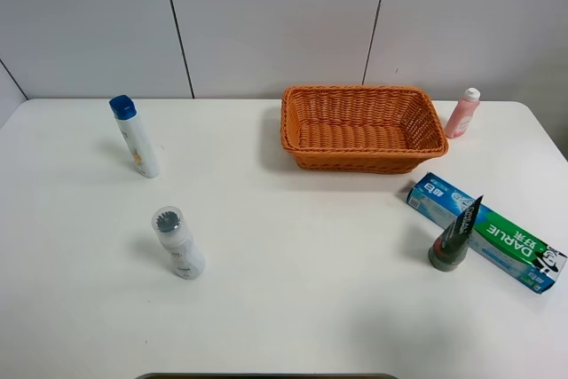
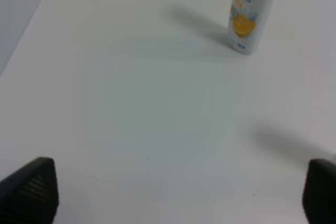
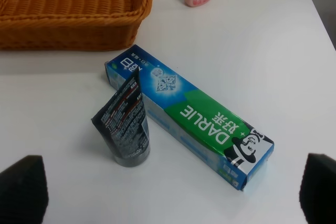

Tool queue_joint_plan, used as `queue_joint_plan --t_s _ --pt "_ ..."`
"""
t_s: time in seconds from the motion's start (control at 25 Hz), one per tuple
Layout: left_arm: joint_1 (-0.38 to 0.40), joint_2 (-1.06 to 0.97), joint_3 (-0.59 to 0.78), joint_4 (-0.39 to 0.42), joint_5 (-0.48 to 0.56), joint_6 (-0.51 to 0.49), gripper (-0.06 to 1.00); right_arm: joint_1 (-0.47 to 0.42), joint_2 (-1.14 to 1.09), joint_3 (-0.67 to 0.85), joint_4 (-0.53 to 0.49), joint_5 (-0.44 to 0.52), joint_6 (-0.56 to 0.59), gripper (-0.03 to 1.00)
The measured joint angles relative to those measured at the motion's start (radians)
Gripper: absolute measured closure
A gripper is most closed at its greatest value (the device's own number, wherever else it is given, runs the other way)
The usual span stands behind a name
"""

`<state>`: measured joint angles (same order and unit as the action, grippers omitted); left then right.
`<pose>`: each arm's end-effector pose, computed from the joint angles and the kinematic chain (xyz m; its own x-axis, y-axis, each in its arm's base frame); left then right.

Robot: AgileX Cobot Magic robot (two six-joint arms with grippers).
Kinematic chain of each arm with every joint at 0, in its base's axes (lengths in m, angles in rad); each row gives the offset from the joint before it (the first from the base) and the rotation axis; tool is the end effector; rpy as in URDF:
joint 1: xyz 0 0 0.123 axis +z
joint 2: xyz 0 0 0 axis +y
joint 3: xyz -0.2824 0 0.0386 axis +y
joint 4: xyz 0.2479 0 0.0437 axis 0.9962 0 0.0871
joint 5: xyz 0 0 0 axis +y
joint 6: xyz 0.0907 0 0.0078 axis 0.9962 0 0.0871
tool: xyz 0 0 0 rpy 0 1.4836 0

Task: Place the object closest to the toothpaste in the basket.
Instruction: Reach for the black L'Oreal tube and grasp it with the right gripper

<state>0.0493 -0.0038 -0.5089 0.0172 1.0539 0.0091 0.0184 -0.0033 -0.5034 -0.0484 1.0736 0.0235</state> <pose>-0.0063 0.0011 0.2802 -0.4390 -0.0040 -0.8985 -0.0550 0.9982 0.0224 -0.0063 -0.0040 0.2771 -0.4610 -0.0081 -0.8874 0.0195 0.9996 -0.0193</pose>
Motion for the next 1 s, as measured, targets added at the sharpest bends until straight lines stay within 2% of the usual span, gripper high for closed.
queue_joint_plan --t_s 1.0 --pt "0.0 0.0 0.0 0.0 0.0 0.0 0.0 0.0 0.0 0.0 0.0 0.0 0.0 -0.02"
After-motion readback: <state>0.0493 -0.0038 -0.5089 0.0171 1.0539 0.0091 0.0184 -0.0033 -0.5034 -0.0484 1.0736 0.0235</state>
